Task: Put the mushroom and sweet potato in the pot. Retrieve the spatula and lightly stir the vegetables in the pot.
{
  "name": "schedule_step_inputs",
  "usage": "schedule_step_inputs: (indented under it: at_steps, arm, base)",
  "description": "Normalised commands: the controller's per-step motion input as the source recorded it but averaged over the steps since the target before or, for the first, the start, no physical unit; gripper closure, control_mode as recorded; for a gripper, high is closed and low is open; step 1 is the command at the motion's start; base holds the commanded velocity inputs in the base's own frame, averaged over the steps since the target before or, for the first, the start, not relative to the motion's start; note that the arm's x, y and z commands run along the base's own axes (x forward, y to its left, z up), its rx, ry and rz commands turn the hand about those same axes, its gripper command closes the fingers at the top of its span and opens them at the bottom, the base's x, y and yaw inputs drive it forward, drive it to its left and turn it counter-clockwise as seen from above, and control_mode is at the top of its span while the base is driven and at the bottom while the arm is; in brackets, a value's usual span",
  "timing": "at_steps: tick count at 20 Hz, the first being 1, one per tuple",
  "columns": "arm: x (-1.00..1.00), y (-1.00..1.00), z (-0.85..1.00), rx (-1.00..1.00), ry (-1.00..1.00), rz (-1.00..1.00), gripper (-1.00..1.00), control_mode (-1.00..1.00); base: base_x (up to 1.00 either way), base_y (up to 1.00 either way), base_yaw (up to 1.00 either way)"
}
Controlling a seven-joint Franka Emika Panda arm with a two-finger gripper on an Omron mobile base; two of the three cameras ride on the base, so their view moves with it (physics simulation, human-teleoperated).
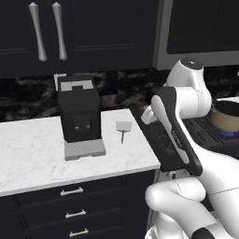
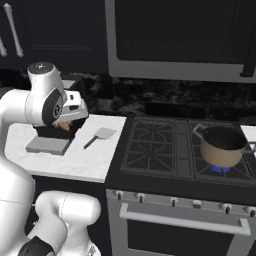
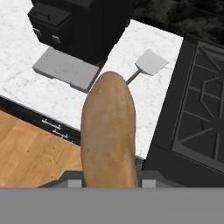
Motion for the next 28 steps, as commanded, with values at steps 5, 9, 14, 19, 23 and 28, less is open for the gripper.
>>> schedule_step_inputs:
  at_steps: [5, 9, 14, 19, 23, 28]
  arm:
    - [0.0, 0.0, 0.0, 0.0, 0.0, 0.0, 1.0, 1.0]
    - [0.0, 0.0, 0.0, 0.0, 0.0, 0.0, 1.0, 1.0]
    - [0.0, 0.0, 0.0, 0.0, 0.0, 0.0, 1.0, 1.0]
    - [0.0, 0.0, 0.0, 0.0, 0.0, 0.0, 1.0, 1.0]
    - [0.0, 0.0, 0.0, 0.0, 0.0, 0.0, 1.0, 1.0]
    - [0.0, -0.77, -0.19, 0.09, 0.07, -0.12, 1.0, -1.0]
  base:
    - [-0.25, -1.0, 0.0]
    - [0.03, -1.0, 0.0]
    - [0.62, -0.78, 0.0]
    - [0.95, -0.22, 0.0]
    - [0.27, -0.41, 0.0]
    - [0.0, 0.0, 0.0]
